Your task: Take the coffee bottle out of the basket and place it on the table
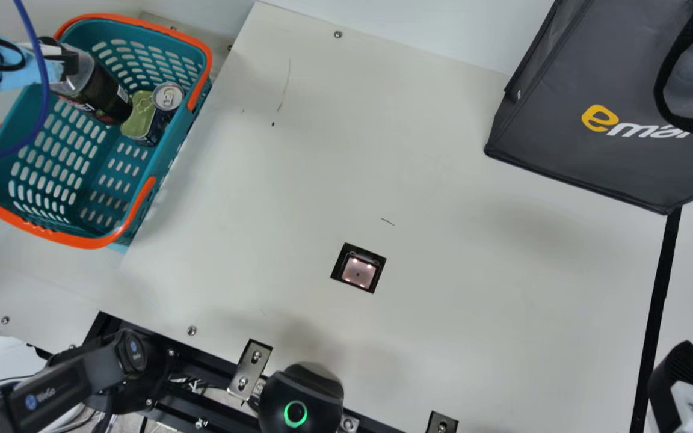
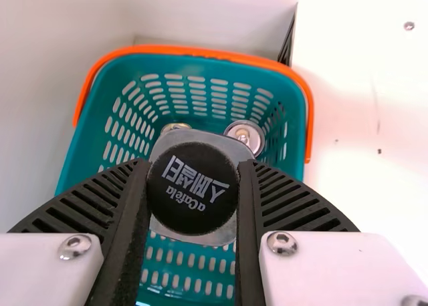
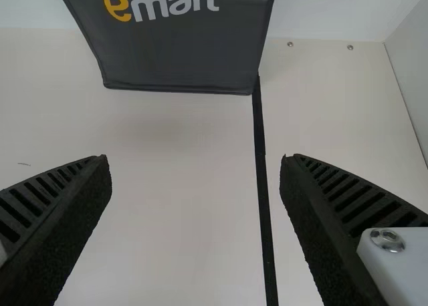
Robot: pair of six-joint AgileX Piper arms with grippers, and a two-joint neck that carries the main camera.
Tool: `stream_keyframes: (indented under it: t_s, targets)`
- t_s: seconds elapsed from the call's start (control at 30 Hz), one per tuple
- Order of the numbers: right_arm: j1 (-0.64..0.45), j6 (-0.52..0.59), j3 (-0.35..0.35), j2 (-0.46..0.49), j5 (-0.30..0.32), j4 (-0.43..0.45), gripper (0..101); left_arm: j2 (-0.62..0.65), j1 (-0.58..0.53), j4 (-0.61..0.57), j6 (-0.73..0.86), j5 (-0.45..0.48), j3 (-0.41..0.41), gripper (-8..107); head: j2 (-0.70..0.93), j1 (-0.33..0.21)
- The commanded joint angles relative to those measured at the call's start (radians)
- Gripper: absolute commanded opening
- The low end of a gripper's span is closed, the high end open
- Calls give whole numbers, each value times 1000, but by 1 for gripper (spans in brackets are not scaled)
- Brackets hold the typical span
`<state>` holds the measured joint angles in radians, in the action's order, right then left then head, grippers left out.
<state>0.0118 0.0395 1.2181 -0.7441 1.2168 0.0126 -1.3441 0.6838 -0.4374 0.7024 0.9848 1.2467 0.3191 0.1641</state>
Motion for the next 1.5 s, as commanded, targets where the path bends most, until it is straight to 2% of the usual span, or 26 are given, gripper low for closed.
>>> stream_keyframes:
  t_s: [0.0, 0.27, 0.5, 1.07, 1.47]
  targets:
    - [0, 0, 0, 0, 0, 0, 91, 14, -6, 2, -14, 9, 5, 10, 2, -26]
    - [0, 0, 0, 0, 0, 0, 91, 84, -60, 33, -87, 35, 3, 10, 2, -26]
    - [0, 0, 0, 0, 0, 0, 91, 144, -150, 86, -191, 47, -13, 10, 2, -26]
    - [0, 0, 0, 0, 0, 0, 91, 252, -461, 282, -516, 60, -51, 10, 2, -26]
    - [0, 0, 0, 0, 0, 0, 91, 313, -682, 428, -745, 47, -144, 10, 2, -26]
